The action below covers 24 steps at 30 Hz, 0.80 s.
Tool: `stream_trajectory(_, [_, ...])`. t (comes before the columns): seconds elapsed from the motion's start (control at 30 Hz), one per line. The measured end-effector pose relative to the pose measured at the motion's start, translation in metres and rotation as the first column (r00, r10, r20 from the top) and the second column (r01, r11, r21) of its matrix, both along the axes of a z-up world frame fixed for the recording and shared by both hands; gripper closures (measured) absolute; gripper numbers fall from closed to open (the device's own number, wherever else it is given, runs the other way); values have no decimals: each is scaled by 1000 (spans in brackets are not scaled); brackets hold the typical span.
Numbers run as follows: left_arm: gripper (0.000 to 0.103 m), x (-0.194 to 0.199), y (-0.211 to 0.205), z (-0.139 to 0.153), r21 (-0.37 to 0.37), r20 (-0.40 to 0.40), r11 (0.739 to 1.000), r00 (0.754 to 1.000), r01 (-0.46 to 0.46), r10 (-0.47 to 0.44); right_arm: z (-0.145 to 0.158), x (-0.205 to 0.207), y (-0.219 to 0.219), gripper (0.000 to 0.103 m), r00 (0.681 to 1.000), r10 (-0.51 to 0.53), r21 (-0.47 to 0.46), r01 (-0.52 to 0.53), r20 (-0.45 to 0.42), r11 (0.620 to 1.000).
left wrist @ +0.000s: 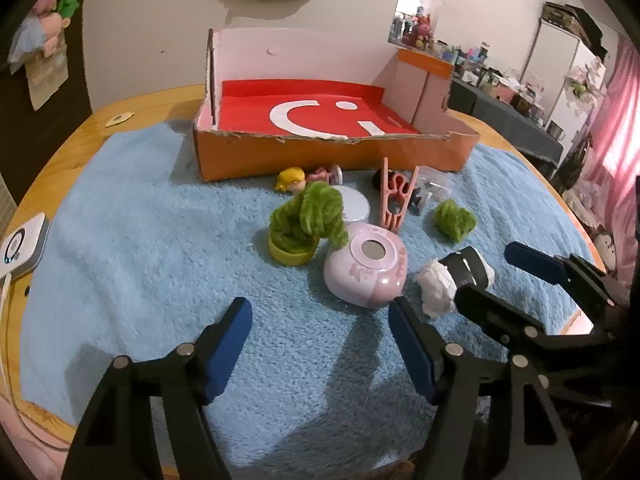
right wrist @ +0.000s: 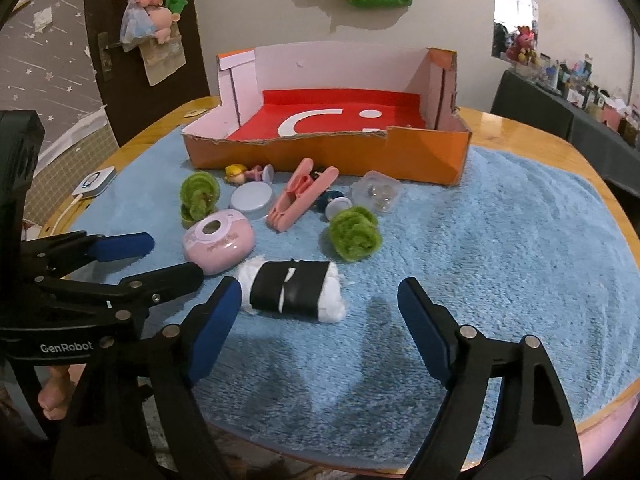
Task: Organize objects
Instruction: 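Move right gripper to the taped white roll while left gripper approaches the pink round toy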
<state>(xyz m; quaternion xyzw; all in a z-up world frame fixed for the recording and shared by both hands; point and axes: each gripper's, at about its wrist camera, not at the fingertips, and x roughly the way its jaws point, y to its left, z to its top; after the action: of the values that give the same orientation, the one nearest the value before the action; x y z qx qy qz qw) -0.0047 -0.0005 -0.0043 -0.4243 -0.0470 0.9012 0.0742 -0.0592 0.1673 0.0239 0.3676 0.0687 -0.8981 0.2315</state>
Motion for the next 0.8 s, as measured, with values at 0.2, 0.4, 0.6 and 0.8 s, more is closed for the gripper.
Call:
stream_trajectory(0.2, [33,1,-6,1,-12,-1,1000,1000,13,-13,-4,-2,-7,23,999,22,-14,-22,22,1000])
stream_trajectory(0.4, [33,-2,-6,-1,-5,9,999,999,41,-41,-13,-12,-7,23,997,30,-29,-28,67,999])
stream_trajectory(0.6, [33,-9,7,-2,19,1,997,997,75,-75,-11,-19,3,23,998,-9,-23,11,57,1000])
stream_trajectory(0.8, [33,-19,11,-2,11,-11,995,995,96,-96,-11,-25,14,23,997,-25,-30,27,69,999])
